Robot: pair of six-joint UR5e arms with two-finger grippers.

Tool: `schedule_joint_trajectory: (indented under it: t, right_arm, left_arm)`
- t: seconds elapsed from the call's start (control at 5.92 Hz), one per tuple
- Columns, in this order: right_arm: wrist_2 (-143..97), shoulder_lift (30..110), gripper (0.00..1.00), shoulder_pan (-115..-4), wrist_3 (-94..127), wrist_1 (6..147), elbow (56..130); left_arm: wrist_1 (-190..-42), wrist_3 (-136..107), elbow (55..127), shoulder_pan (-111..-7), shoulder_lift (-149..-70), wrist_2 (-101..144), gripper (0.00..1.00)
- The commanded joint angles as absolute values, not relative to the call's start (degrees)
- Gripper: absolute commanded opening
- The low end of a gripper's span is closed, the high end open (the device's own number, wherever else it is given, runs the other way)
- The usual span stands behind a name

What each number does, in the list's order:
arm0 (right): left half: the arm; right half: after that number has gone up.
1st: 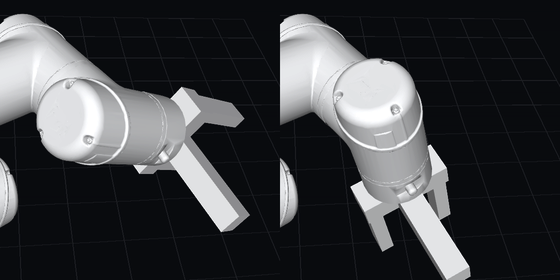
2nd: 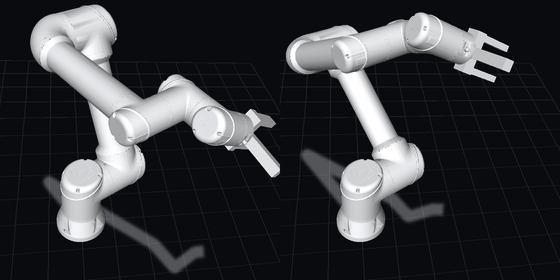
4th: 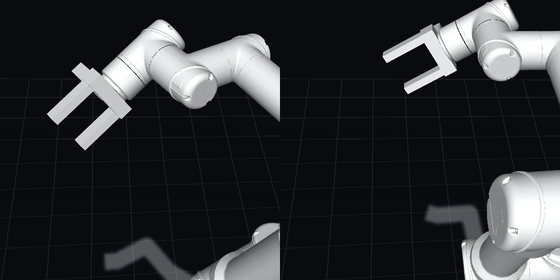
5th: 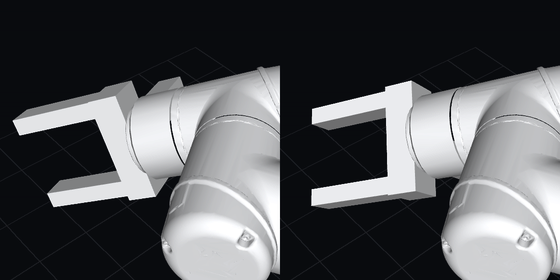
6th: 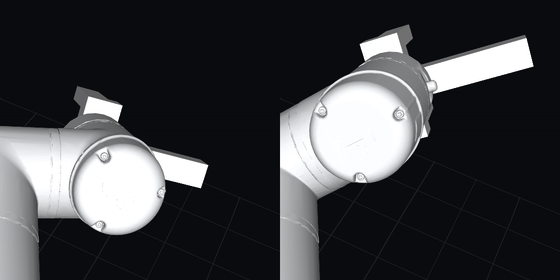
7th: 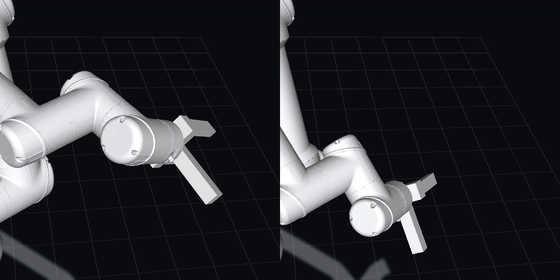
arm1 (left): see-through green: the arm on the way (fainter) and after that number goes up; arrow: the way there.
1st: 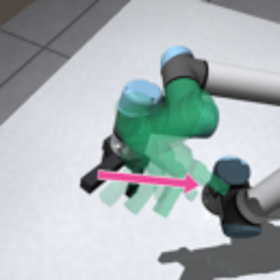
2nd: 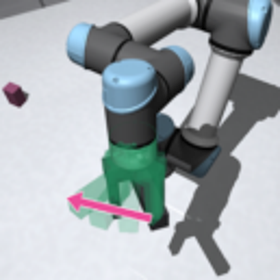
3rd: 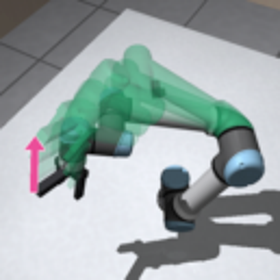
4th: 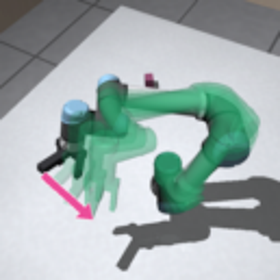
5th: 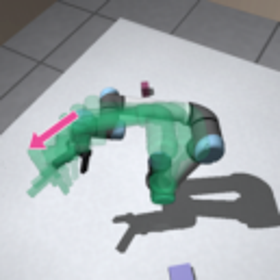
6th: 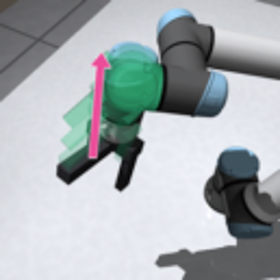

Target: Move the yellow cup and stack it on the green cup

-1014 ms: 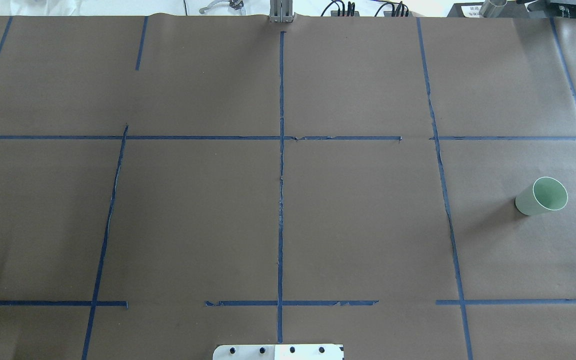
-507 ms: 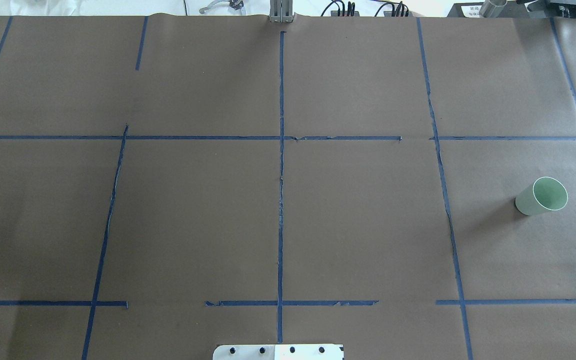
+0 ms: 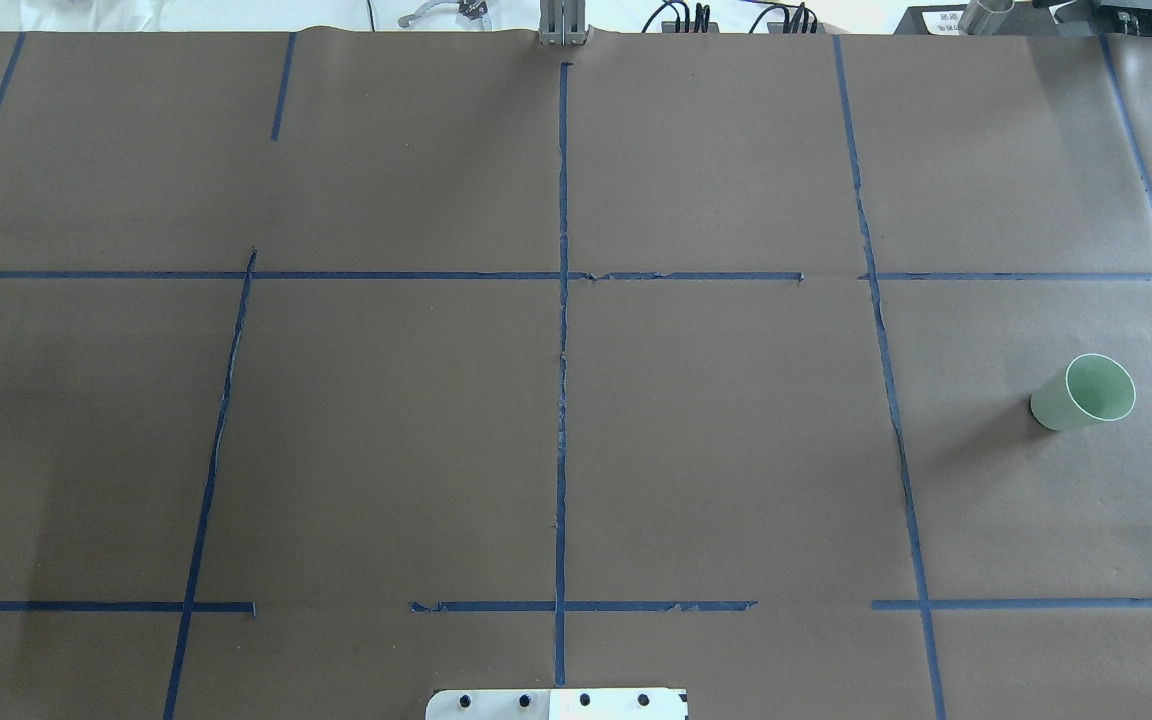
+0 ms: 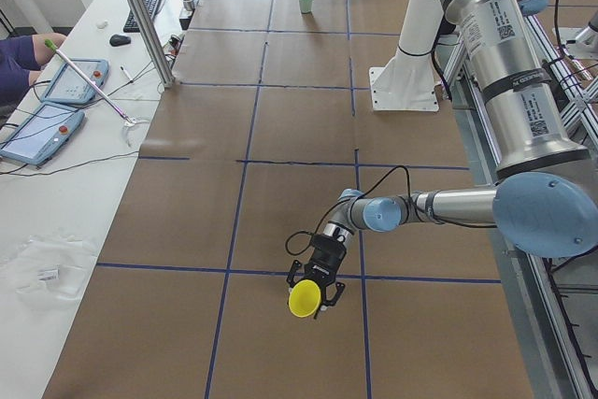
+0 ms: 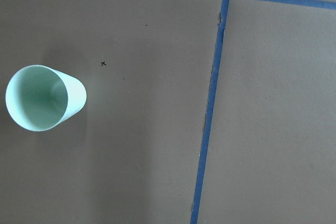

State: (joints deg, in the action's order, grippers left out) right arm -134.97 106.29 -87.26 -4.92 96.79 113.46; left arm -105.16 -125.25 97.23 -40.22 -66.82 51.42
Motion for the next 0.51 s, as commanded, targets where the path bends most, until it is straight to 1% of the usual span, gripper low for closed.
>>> schedule_joint_trajectory:
  t: [0.0,0.17,0.34]
  right_arm:
    - [-135.0,106.3,1.00,-87.2,-4.9,96.8,112.5]
    - [-135.0,106.3,1.00,-87.2,-4.9,96.8,112.2]
    - [-135.0,106.3,1.00,-87.2,-4.9,96.8,112.1]
  left_arm:
    - [-131.0,-92.5,85.0,-55.7,-78.7,51.8,0.58]
    - [-138.6,-82.7,79.5,-60.9,-82.5,55.9,0.58]
    - [-145.6,-74.7,78.8,-66.6,-83.0,64.7,0.58]
